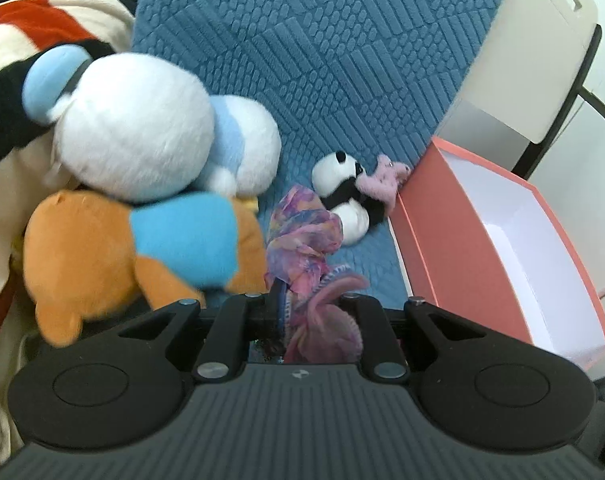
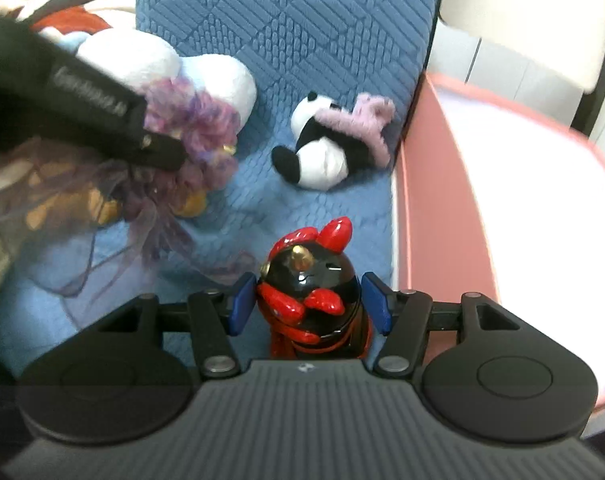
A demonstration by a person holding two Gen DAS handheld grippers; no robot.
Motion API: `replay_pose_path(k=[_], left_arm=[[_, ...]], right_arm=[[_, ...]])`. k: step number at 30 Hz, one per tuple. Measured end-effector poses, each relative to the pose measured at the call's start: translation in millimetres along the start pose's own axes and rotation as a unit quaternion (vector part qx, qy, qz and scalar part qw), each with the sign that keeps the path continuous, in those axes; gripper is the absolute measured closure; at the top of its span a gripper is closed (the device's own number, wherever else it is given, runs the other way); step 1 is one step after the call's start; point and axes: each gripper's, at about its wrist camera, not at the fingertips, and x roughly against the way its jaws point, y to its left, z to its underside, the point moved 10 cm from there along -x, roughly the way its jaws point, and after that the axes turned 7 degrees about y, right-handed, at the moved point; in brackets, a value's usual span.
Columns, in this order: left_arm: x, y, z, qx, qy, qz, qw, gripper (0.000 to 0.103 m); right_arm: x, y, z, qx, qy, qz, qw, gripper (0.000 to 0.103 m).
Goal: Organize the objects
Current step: 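Carry the purple bow and red figurine with both tools over the pink box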
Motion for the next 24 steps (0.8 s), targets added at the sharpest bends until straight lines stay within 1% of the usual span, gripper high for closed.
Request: replay_pose_path(k=[3, 6, 10, 15, 19, 24], left_arm=[[10, 3, 18, 0.009, 0.008, 0.000, 0.9999, 0.086], [15, 8, 35, 0.028, 0.021, -0.004, 0.9994, 0.086], [8, 19, 53, 0.054, 0.048, -0.019, 0.9972, 0.086], [-4, 32, 56, 0.071, 0.064, -0.038, 0.9947, 0.086], [-6, 36, 55, 0.085, 0.069, -0.034, 0.9934, 0.086], [-8, 36, 54, 0.093, 0.072, -0.029, 0.9926, 0.086]], right_arm=[[5, 3, 10, -0.018, 0.016, -0.030, 0.999, 0.042], [7, 1, 14, -0.024, 0.022, -0.050, 0.998, 0.042], [2, 5, 21, -0.038, 0.038, -0.077, 0.996, 0.041], [-1, 7, 21, -0.032, 0.036, -0.083, 0.995, 0.040], [-13, 5, 26, -0.043, 0.059, -0.083, 0.994, 0.041], [-9, 5, 26, -0.045, 0.051, -0.073, 0.995, 0.041]])
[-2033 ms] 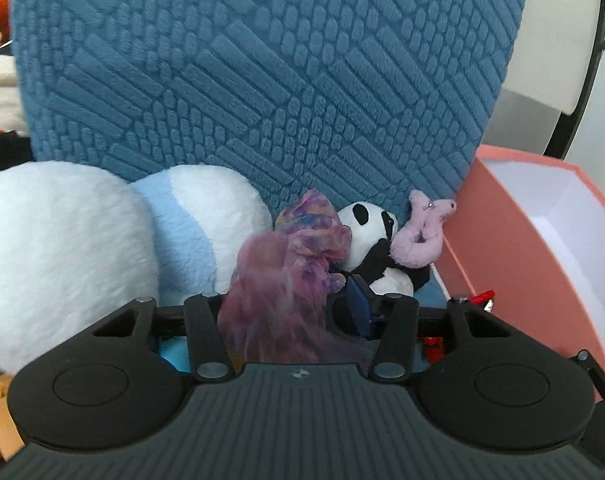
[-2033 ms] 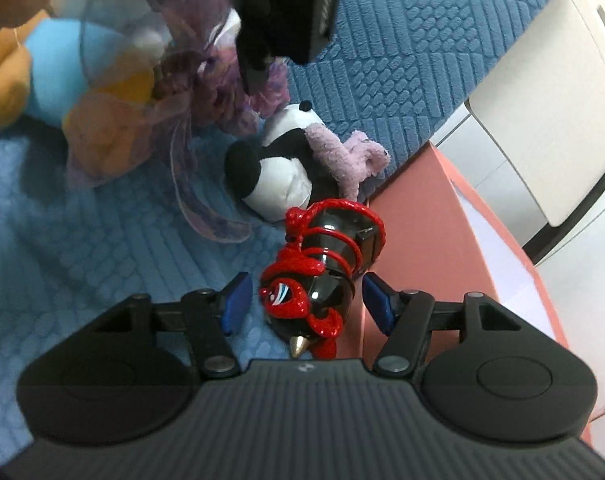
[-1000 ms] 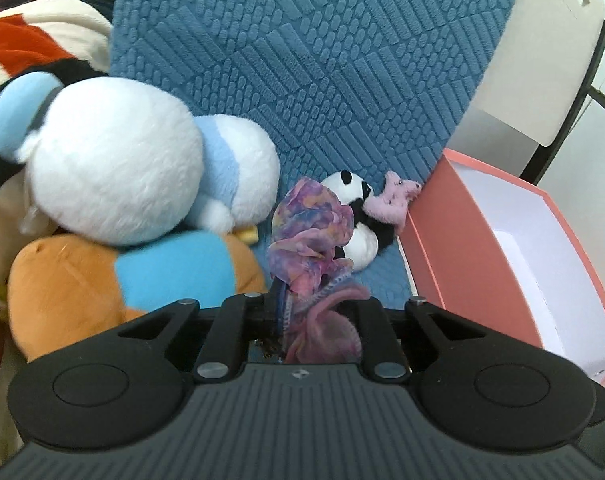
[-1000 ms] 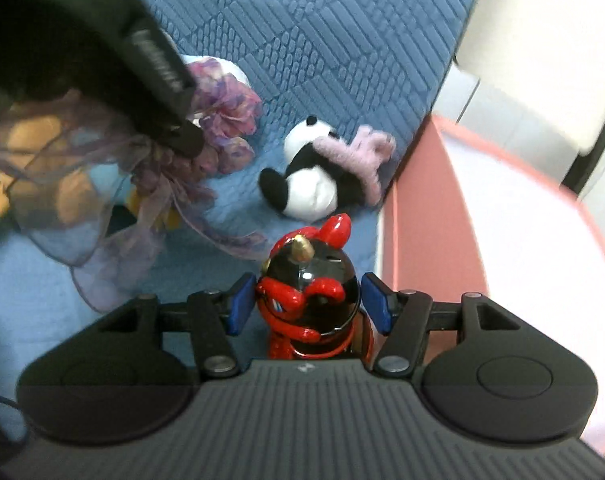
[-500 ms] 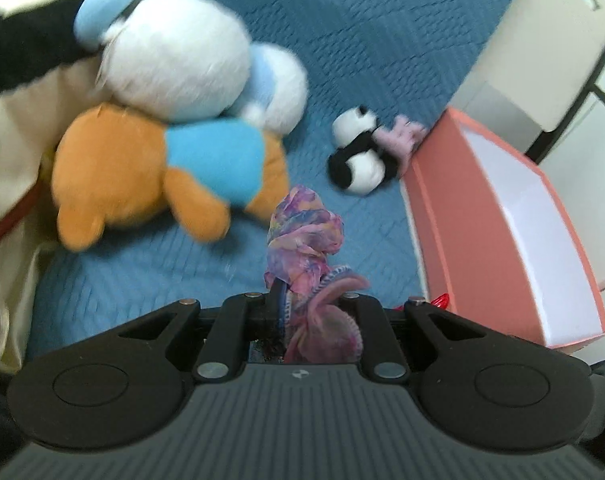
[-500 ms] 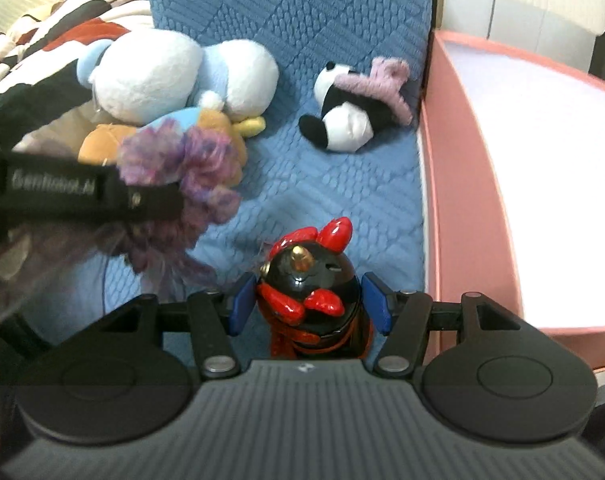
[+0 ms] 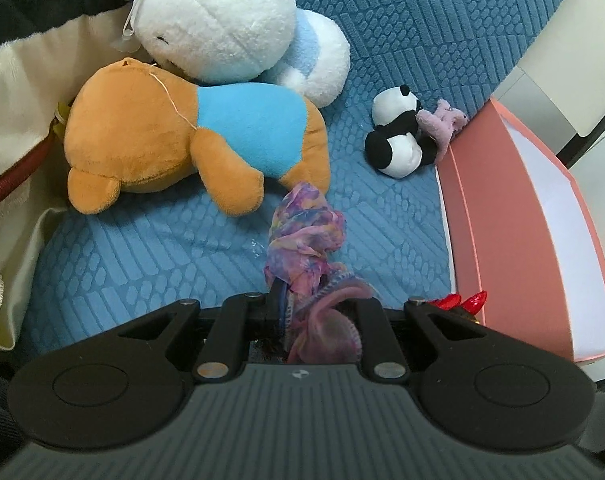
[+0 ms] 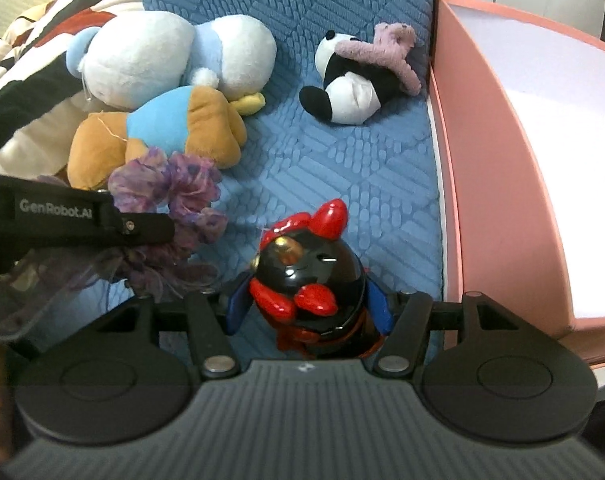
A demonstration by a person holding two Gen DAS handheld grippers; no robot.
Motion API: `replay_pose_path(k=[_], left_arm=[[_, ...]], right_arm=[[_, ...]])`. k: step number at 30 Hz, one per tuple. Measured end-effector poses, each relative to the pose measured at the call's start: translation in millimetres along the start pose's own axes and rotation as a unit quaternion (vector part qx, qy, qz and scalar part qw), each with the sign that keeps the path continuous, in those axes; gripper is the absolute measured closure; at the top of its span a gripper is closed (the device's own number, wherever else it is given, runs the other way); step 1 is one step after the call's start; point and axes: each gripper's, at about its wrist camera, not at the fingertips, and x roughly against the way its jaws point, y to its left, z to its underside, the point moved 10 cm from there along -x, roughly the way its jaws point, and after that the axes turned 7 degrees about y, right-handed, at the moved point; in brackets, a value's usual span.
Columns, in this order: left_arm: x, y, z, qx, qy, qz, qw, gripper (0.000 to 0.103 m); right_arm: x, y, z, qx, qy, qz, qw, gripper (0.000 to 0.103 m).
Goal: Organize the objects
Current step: 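Carry the purple bow and red figurine with both tools over the pink box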
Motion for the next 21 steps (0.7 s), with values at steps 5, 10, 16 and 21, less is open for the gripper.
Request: replay_pose_path(k=[5, 10, 16, 21], left_arm=[[-1, -1, 0, 0.003, 0.003, 0.005, 1.0000, 0.086], [0, -2, 0, 0.001, 0.005, 0.007, 1.0000, 0.086], [5, -6, -2, -0.002, 0.001, 0.021, 0.9998, 0.086], [4, -7, -1, -0.003, 0.006, 0.025, 0.9997, 0.086]], right_arm=[[7, 0, 0, -0.010, -0.001, 0.008, 1.000, 0.041], [14, 2, -9, -0.007, -0.006, 0.022, 1.000, 0.041], [26, 1, -14, -0.015, -0.008, 0.021, 1.000, 0.041], [32, -1, 0, -0.011, 0.006, 0.015, 1.000, 0.042]])
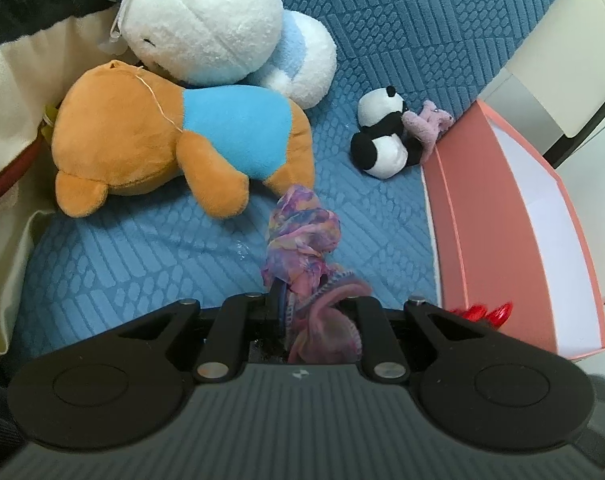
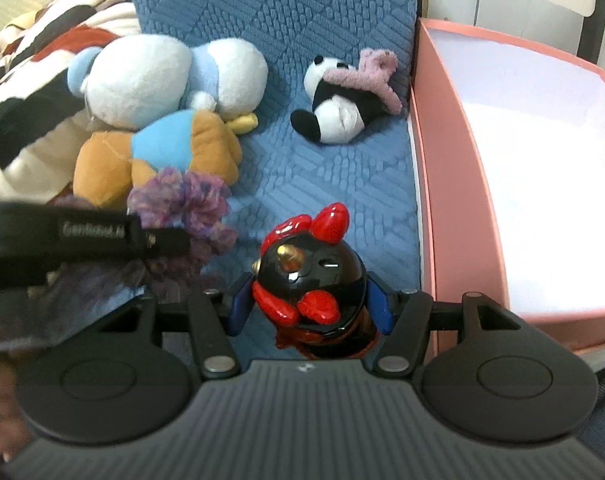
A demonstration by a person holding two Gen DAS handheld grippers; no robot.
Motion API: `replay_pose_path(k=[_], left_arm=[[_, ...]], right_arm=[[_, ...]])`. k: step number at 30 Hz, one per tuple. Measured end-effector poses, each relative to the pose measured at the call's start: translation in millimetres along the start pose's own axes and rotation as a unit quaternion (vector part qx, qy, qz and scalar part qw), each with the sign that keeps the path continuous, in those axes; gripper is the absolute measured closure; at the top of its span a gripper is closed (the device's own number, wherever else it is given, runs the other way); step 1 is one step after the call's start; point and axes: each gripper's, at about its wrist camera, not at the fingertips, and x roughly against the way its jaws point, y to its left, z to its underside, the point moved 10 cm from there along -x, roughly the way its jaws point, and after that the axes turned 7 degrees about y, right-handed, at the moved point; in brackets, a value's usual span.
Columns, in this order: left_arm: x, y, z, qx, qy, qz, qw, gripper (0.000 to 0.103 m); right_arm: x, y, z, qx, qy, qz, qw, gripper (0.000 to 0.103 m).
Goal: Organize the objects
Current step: 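Carry the purple bow and red figurine with both tools over the pink box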
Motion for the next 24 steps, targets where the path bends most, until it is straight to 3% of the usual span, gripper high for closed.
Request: replay_pose_path(k=[8, 17, 24], left_arm=[[8, -16, 2, -0.018, -0.003, 0.025, 0.9995, 0.086], [28, -47, 2, -0.047, -0.001, 0.018, 0.9987, 0.086], [52, -74, -22, -0.056, -0.009, 0.032, 0.9978, 0.086]], right_arm=[[22, 2, 0, 0.000, 0.003, -0.019, 1.000, 0.041], [67, 0, -37, 0.025, -0.025, -0.033, 0.999, 0.041], [96, -16, -69, 0.029, -0.049, -0.034, 0.998, 0.041]])
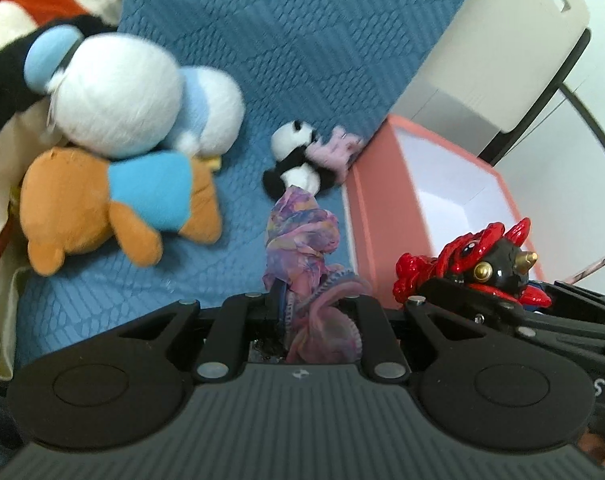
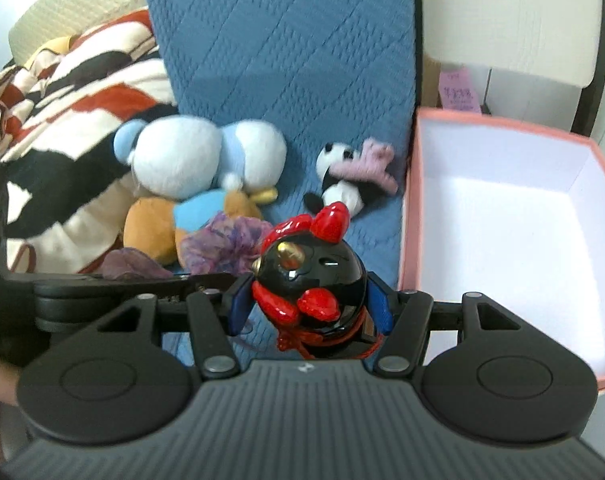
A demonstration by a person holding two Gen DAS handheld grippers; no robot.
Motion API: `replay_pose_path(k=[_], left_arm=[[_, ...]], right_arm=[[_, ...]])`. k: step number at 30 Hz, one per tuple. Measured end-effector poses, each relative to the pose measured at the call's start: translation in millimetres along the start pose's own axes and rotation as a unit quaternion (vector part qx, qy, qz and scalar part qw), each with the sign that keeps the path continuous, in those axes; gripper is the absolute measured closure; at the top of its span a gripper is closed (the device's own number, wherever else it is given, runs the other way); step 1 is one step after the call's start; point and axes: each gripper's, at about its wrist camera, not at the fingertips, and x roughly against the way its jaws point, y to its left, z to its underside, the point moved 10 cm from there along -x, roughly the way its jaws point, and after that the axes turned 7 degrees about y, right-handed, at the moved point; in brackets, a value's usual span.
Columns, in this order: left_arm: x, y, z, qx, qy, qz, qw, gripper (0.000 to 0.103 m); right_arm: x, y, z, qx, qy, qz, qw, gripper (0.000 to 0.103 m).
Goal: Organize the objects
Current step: 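Carry the purple bow and red figurine with both tools over the pink box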
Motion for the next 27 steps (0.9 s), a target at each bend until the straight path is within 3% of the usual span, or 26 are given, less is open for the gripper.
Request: replay_pose_path(k=[14, 27], left_arm=[[29, -91, -55, -0.050, -0.024, 0.028, 0.9981, 0.086], [-8, -183, -71, -0.077, -0.017, 0.046, 0.9959, 0.086]], right_arm=[[54, -60, -56, -0.018, -0.056, 0.030, 0.998, 0.041], [67, -144, -49, -0.054, -0.061, 0.057, 0.995, 0.041]])
